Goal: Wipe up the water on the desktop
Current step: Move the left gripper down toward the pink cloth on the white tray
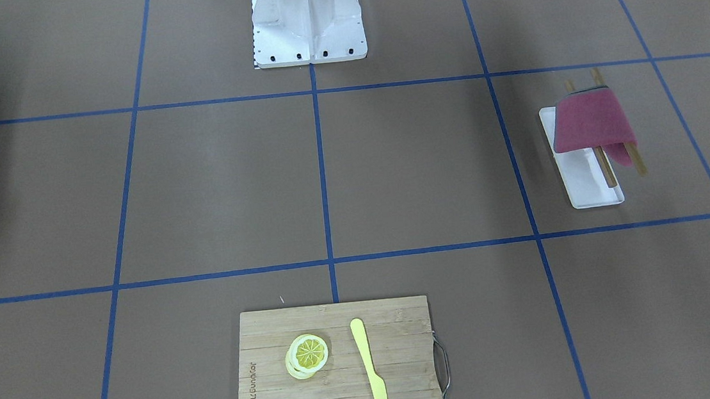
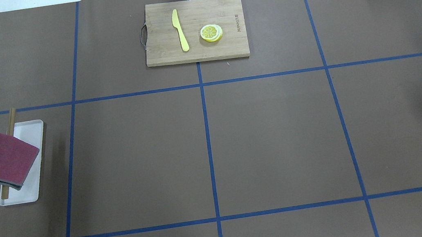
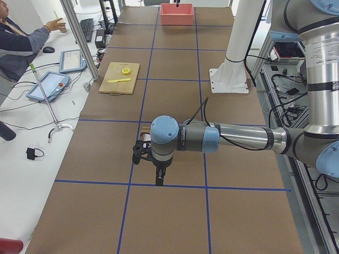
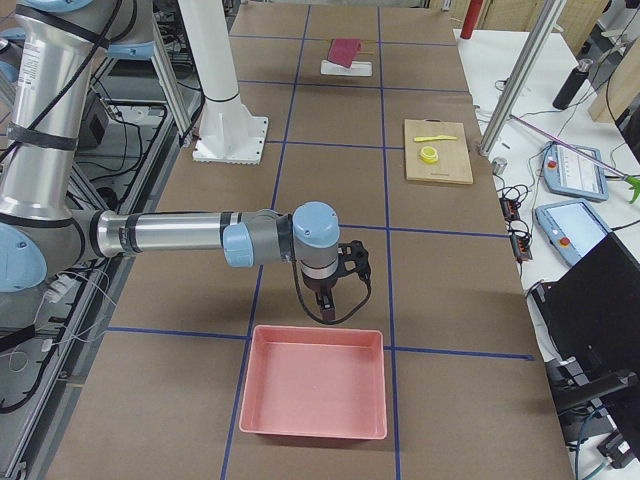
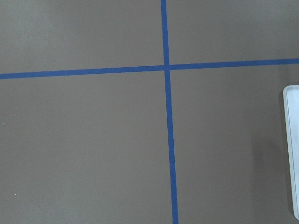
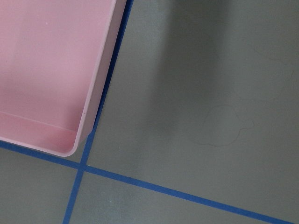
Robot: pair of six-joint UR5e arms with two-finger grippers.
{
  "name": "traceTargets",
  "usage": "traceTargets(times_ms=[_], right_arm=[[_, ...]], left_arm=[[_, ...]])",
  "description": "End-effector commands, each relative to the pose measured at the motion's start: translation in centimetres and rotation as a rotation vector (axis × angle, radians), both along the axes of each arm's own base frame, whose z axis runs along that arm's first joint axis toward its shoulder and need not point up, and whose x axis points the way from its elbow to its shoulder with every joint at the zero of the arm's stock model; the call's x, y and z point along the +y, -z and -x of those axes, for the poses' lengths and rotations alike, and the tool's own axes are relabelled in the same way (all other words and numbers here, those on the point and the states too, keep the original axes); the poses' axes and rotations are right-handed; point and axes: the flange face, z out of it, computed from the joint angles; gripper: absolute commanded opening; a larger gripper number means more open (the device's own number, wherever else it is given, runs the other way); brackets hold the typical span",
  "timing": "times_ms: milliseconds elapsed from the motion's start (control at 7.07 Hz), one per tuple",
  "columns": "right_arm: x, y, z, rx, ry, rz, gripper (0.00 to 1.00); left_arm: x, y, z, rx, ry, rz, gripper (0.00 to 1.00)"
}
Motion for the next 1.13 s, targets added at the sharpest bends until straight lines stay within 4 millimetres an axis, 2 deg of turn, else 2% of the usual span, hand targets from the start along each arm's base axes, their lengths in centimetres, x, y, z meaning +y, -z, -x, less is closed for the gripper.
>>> traceTargets(times_ms=[0,565,990], right_arm=[[0.04,-0.01,0.0,0.0,-0.001,0.001,1.0],[-0.25,0.27,0.03,-0.003,-0.001,-0.007,1.0],[-0.32,0.31,0.12,-0.006,0.001,-0.01,1.0]], left_arm=[[-0.03,0.03,0.01,0.0,0.001,0.0,0.98],[-0.13,0.0,-0.06,0.001,0.001,-0.002,0.98],[0.34,0.83,-0.4,0.038,0.002,-0.009,0.98]])
